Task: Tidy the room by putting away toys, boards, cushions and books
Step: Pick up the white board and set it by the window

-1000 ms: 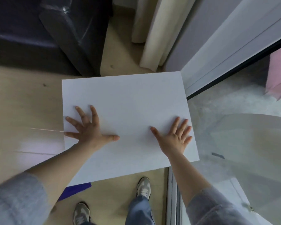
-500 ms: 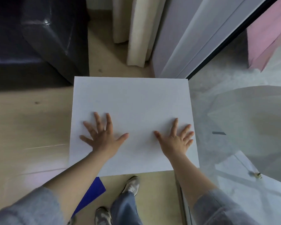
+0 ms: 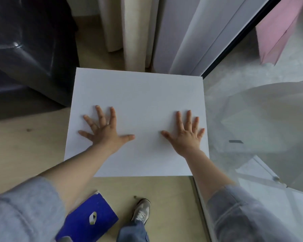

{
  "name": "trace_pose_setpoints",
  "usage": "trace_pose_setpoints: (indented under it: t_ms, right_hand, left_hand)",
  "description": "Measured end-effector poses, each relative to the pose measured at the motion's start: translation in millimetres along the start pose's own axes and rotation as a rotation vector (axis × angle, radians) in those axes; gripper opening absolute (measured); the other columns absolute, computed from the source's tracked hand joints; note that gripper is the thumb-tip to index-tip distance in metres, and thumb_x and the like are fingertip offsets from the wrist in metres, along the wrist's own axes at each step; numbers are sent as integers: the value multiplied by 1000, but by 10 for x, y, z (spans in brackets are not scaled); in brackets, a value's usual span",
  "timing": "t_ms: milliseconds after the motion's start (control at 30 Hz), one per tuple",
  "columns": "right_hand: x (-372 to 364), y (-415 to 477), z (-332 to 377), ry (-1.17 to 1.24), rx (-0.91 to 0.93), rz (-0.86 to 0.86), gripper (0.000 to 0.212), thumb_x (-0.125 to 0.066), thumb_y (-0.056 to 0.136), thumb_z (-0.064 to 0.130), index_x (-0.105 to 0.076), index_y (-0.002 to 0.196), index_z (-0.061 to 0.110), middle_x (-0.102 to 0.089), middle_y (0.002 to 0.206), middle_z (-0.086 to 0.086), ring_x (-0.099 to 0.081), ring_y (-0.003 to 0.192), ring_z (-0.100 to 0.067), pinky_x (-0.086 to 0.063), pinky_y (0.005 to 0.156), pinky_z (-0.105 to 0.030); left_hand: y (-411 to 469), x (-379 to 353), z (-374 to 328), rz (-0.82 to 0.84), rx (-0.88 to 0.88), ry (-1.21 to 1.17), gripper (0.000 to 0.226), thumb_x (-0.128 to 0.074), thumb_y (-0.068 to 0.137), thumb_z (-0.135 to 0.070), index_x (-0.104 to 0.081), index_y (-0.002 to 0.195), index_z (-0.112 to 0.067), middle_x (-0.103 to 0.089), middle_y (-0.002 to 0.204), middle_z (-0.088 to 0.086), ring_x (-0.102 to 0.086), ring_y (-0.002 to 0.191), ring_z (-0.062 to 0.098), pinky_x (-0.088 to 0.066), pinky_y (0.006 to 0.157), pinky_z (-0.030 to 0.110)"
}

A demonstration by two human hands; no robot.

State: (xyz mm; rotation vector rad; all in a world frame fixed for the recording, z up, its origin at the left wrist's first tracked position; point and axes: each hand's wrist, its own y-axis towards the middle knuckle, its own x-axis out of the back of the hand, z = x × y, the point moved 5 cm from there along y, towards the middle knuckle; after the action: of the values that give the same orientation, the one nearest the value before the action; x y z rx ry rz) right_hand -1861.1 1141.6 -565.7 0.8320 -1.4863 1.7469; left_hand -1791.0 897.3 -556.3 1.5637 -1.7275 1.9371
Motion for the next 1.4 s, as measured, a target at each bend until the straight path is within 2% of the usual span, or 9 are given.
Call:
trace_pose_setpoints:
  t_ms: [167,433,1000,1400]
  right_hand:
    - [-17,80,190,52,-81,-65,91,-28,81,81,17,148,40,29,157,4,26,144,-28,11,116,-55]
    - [15,57,305,122,-173,-84,89,-33,83,78,15,149,41,27,157,5,24,145,-27,9,117,-54]
    - [-913,-1302,312,353,-580,-69,88,-29,85,76,18,148,38,30,156,6,27,144,-24,10,117,-54]
    - [-1266,-1684,727,522,-780,-91,87,-24,87,75,21,149,33,35,154,1,31,142,-28,11,115,-56]
  left_hand:
    - [338,270,10,2,-60,71,120,-55,66,-81,27,143,-39,47,145,0,36,133,44,4,103,73]
    - [492,417,-6,32,-160,128,123,-51,66,-82,33,141,-35,51,141,6,40,129,48,5,100,75]
    - [166,80,78,149,-507,394,124,-61,66,-75,31,141,-37,51,141,5,42,127,48,6,99,77]
    - [235,165,-39,179,-700,577,124,-65,65,-72,25,143,-41,48,144,-1,41,130,45,6,101,75]
